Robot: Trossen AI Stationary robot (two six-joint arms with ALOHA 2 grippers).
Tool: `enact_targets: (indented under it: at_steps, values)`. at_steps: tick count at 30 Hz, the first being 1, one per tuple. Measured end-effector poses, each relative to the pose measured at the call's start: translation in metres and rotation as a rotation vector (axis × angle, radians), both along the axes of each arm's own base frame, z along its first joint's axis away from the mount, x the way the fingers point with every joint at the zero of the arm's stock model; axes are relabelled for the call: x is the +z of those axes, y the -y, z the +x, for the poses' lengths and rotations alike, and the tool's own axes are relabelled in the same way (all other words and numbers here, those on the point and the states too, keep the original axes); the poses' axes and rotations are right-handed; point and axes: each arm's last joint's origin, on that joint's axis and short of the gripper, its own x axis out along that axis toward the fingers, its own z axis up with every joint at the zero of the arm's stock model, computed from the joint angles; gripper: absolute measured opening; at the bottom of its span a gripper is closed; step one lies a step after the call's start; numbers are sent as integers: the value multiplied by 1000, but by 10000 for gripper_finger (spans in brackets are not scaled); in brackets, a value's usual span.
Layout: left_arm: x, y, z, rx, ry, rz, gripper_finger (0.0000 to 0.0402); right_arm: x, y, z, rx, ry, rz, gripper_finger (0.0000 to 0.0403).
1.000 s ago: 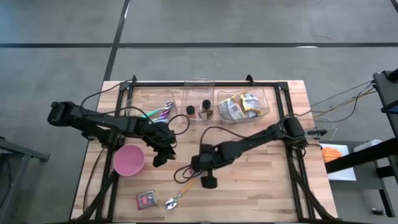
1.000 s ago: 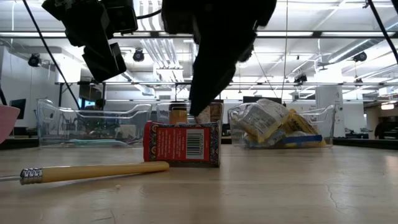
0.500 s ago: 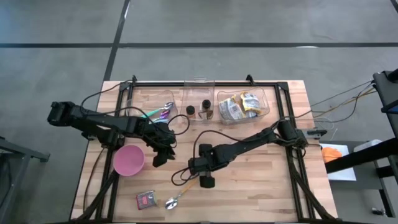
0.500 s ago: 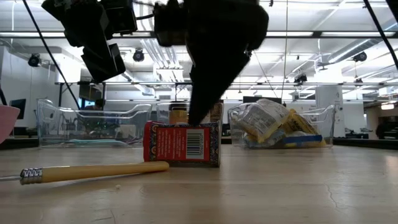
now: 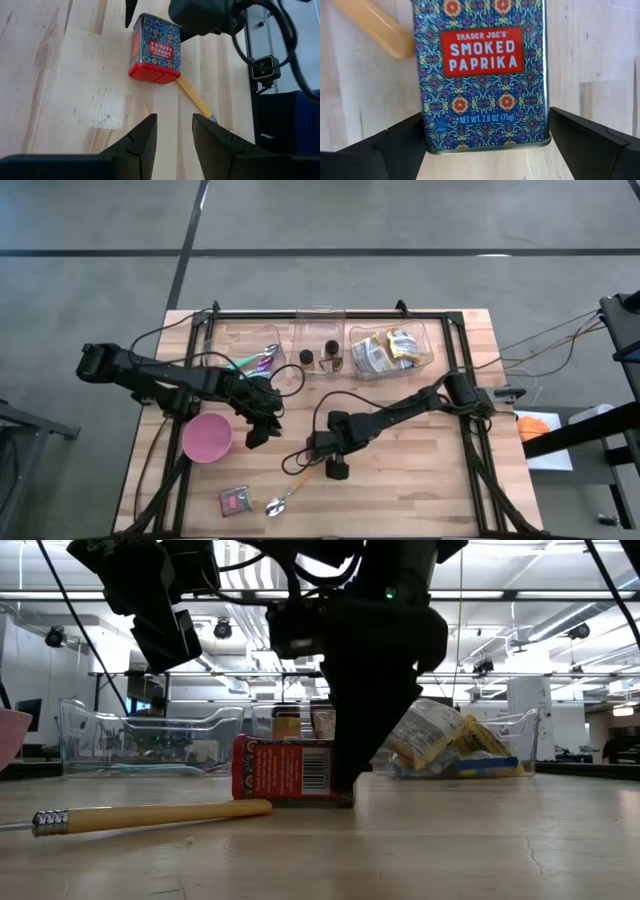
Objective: Pick & Place Food Item
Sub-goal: Put the right red seasoning can into the middle transparent bin
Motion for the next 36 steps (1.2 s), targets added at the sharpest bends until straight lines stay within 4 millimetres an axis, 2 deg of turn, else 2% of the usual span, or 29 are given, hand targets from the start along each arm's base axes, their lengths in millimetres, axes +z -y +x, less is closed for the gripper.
enact_targets:
  at_steps: [13,28,30,35,36]
  values:
    - [0,0,0,0,1,0,132,10,-2,5,59,34,-8,384]
    - [0,0,0,13,-6,-12,132,6,-1,5,72,49,-33,382]
    - [0,0,0,13,-6,-12,132,4,-1,5,69,47,-44,369]
    - [0,0,0,13,-6,-12,132,2,0,4,66,46,-46,300]
    - [0,0,0,13,-6,-12,132,2,0,4,65,46,-46,297]
